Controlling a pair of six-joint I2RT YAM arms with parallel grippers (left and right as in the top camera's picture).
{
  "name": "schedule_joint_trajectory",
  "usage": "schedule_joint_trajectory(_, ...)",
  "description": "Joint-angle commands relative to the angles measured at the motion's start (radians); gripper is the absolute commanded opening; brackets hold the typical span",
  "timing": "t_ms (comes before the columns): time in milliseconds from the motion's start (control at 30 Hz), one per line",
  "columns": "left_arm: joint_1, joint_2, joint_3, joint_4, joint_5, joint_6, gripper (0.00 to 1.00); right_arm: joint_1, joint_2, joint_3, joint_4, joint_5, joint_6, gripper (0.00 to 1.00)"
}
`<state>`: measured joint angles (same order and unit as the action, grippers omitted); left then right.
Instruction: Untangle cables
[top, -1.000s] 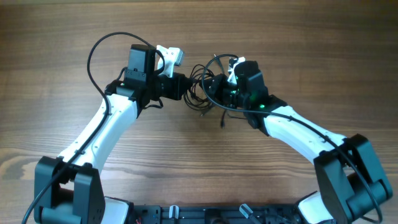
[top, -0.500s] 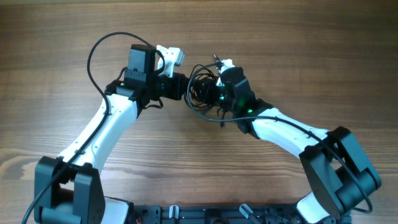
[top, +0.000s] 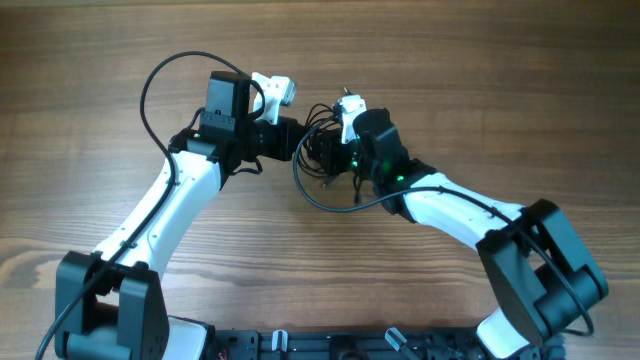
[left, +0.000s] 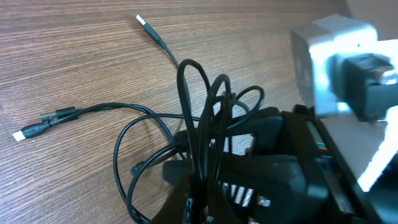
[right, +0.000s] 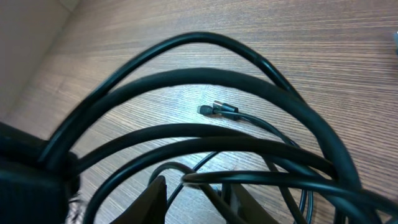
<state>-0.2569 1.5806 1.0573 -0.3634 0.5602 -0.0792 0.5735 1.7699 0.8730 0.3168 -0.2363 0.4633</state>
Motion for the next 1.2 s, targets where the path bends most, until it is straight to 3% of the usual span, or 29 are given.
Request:
schedule_joint_trajectory(0, -0.001, 0.011, -0.005, 0.007, 0.027, 0.023, 0.04, 0.008, 0.05, 0.005, 0.032, -0.016, -0.019, 0.34)
schedule_joint_trajectory(300, -0.001, 0.011, -0.005, 0.009, 0.027, 0.023, 0.04, 0.009, 0.097, 0.005, 0.059, -0.021, -0.019, 0.34)
schedule_joint_trajectory(500, -0.001, 0.011, -0.005, 0.009, 0.027, 0.023, 0.04, 0.009, 0.097, 0.005, 0.118, -0.056, -0.019, 0.4)
schedule_joint_trajectory(800, -0.001, 0.011, -0.005, 0.009, 0.027, 0.023, 0.04, 0.01, 0.12, 0.005, 0.146, -0.057, -0.019, 0.38)
schedule_joint_trajectory(833, -0.001, 0.011, -0.005, 0.009, 0.027, 0.023, 0.04, 0.01, 0.12, 0.005, 0.146, -0.057, -0.019, 0.36)
schedule_joint_trajectory(1000, -0.001, 0.011, -0.005, 0.009, 0.027, 0.023, 0.04, 0.01, 0.122, 0.005, 0.145, -0.057, -0.04, 0.1)
schedule_joint_trajectory(1067, -0.001, 0.011, -0.005, 0.009, 0.027, 0.023, 0.04, 0.01, 0.121, 0.005, 0.144, -0.058, -0.044, 0.05)
schedule_joint_trajectory(1167, -0.001, 0.011, -0.005, 0.009, 0.026, 0.023, 0.04, 0.006, 0.119, 0.005, 0.142, -0.116, -0.046, 0.04)
